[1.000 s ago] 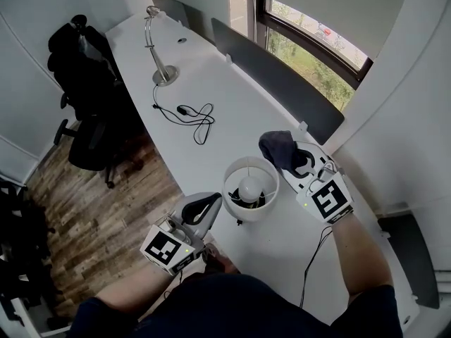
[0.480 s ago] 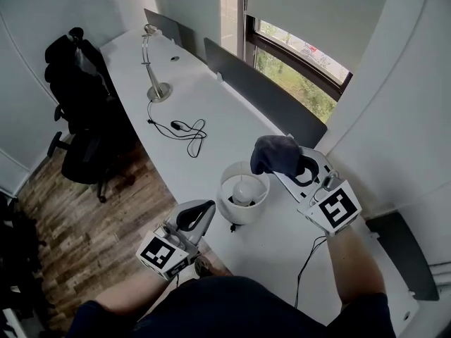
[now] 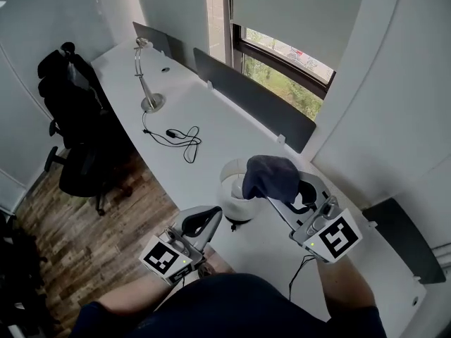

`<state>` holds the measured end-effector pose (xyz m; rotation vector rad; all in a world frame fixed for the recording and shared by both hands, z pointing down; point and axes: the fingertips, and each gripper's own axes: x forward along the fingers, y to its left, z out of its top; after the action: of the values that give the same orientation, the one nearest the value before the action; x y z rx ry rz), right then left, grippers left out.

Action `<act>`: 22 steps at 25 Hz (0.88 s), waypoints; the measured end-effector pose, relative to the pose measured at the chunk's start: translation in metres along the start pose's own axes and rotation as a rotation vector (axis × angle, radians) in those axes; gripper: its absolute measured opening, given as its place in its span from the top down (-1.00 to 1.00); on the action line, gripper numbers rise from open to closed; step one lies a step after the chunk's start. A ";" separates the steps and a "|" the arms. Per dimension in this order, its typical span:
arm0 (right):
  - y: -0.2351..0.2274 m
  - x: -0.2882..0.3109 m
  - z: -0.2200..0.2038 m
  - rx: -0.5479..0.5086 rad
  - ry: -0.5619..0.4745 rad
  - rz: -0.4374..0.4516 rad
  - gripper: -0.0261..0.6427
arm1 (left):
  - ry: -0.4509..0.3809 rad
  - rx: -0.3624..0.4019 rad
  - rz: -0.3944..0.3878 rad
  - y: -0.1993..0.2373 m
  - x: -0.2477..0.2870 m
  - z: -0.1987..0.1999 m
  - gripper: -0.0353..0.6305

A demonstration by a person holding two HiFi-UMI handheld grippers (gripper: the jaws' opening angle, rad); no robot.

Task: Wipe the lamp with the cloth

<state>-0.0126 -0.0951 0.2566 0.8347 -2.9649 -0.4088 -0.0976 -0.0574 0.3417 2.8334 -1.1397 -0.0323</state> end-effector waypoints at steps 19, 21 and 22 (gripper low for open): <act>0.088 -0.016 -0.027 0.178 -0.039 -0.057 0.56 | -0.011 -0.041 -0.111 -0.041 -0.019 -0.014 0.88; 0.094 -0.016 -0.031 0.190 -0.035 -0.049 0.56 | -0.007 -0.043 -0.115 -0.044 -0.020 -0.016 0.88; 0.096 -0.016 -0.033 0.196 -0.032 -0.046 0.56 | -0.007 -0.045 -0.116 -0.045 -0.020 -0.016 0.88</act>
<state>-0.0445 -0.0159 0.3144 0.9235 -3.0573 -0.1343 -0.0805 -0.0101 0.3538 2.8578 -0.9623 -0.0752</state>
